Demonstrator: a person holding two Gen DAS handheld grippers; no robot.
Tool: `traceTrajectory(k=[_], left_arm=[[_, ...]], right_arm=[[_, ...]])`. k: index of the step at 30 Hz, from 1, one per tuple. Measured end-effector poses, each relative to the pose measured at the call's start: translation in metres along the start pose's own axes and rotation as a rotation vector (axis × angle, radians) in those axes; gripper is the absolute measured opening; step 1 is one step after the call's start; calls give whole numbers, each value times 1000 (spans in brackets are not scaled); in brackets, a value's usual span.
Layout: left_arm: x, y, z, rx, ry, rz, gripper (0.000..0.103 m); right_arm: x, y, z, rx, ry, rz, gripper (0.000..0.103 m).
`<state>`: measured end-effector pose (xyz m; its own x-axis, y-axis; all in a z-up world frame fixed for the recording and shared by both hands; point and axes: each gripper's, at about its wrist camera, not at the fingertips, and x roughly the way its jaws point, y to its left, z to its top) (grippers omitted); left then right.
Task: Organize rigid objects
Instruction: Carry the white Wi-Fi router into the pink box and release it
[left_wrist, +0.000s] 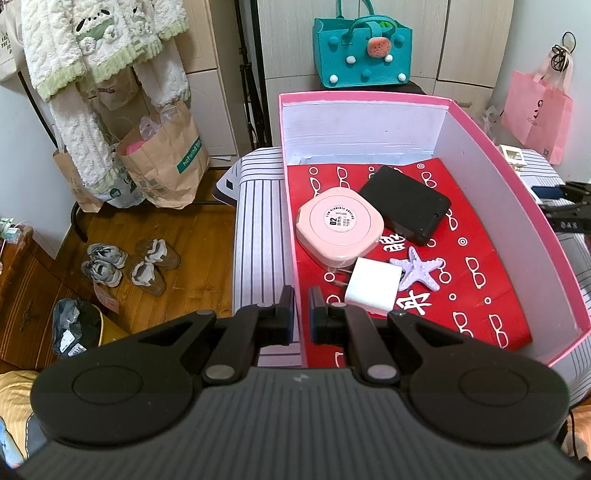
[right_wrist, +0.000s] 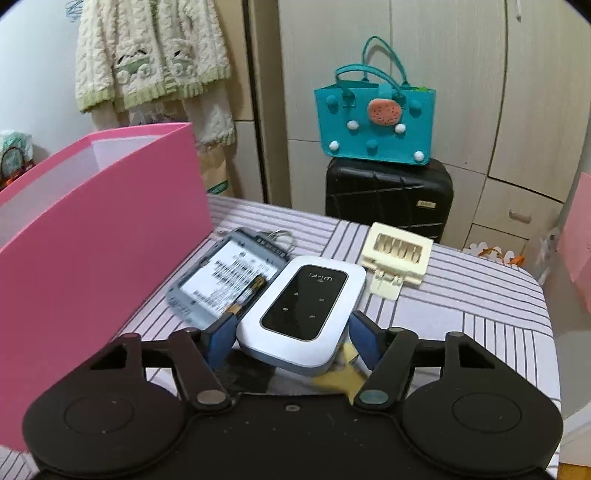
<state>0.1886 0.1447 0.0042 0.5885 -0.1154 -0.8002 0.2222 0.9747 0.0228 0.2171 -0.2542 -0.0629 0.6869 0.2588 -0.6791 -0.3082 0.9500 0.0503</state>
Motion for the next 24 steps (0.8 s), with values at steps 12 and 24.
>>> traceTrajectory(k=[12, 24], left_arm=[[0, -1, 1, 1, -2, -2, 7], [0, -2, 2, -4, -3, -7, 7]], right_arm=[[-41, 16, -21, -1, 49, 73, 71], [-34, 29, -20, 11, 70, 72, 75]])
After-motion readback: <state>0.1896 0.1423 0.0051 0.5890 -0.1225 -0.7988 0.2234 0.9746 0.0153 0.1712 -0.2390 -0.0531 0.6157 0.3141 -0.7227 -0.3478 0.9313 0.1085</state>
